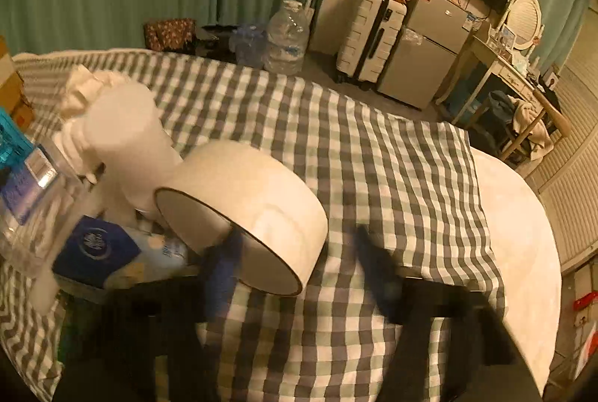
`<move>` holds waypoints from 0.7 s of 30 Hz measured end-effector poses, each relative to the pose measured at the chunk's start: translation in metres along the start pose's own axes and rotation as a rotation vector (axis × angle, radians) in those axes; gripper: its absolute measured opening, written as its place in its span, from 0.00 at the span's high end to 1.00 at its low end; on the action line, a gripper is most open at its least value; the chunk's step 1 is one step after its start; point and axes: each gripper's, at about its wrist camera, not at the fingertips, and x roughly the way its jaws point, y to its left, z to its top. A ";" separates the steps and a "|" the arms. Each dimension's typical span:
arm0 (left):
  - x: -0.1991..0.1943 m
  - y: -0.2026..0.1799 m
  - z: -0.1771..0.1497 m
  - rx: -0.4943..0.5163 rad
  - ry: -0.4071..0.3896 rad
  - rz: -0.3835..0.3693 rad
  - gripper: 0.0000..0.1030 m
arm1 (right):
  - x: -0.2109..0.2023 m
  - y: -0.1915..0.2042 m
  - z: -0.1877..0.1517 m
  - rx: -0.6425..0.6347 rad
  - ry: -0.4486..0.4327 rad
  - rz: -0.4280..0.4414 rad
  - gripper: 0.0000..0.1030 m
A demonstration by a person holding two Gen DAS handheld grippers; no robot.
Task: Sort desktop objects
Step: 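Grasp the thin silver packet with the left gripper while the right grasps the white tape roll, then lift and carry the packet and tape roll over the cardboard box with both grippers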
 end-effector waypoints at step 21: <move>-0.041 -0.006 0.017 -0.007 -0.092 0.125 0.92 | -0.050 -0.020 0.011 0.125 -0.094 0.049 0.96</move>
